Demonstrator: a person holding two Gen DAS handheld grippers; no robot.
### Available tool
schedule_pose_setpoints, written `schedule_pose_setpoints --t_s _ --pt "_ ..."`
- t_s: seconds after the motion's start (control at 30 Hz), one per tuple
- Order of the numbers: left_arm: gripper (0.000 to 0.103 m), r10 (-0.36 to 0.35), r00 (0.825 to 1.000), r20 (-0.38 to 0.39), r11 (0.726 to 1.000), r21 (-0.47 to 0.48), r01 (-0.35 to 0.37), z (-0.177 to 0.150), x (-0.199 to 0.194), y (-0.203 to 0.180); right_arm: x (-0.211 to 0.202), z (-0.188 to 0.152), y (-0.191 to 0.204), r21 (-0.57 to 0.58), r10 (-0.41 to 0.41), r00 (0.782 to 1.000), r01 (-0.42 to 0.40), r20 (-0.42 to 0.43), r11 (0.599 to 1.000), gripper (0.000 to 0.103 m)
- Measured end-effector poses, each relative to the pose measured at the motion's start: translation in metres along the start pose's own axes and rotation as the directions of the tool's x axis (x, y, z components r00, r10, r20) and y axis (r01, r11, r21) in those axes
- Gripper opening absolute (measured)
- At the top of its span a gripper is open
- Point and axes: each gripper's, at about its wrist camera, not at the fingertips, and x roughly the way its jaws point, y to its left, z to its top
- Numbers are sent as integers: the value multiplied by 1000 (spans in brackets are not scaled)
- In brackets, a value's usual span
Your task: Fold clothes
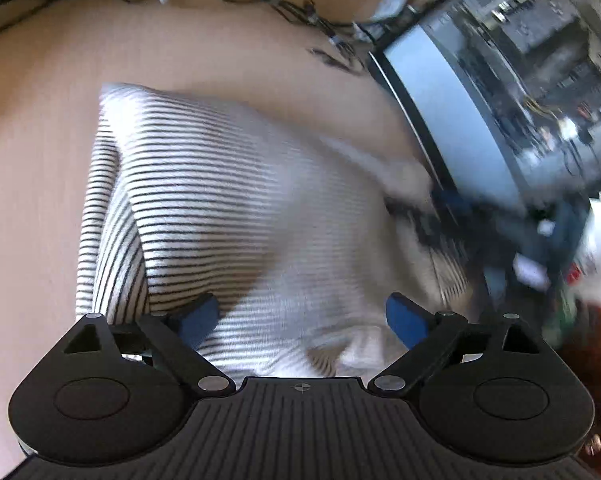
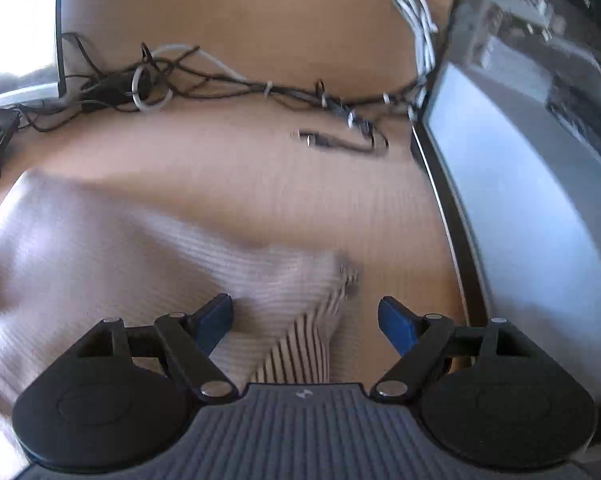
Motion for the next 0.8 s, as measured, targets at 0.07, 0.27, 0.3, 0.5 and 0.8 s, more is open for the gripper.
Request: schedule_pose_setpoints --t_s 0.07,0.27,0.3,0.5,0.8 --pt "96 15 1000 25 1000 4 -15 9 0 -1 -8 -12 -2 25 23 1000 -23 -10 999 82" --pt "98 61 993 102 998 12 -62 36 0 -5 -34 -34 -1 125 158 985 -148 -74 981 89" --pt "98 68 991 114 997 13 -70 40 0 -5 -41 -35 2 123 176 982 -167 -71 978 89" --pt "97 85 986 144 995 40 -91 53 6 -13 -86 -14 -8 97 170 982 -178 85 979 98" --pt "74 19 1000 -5 985 170 -18 10 35 -38 -32 -8 -7 -36 45 999 -46 -11 998 52"
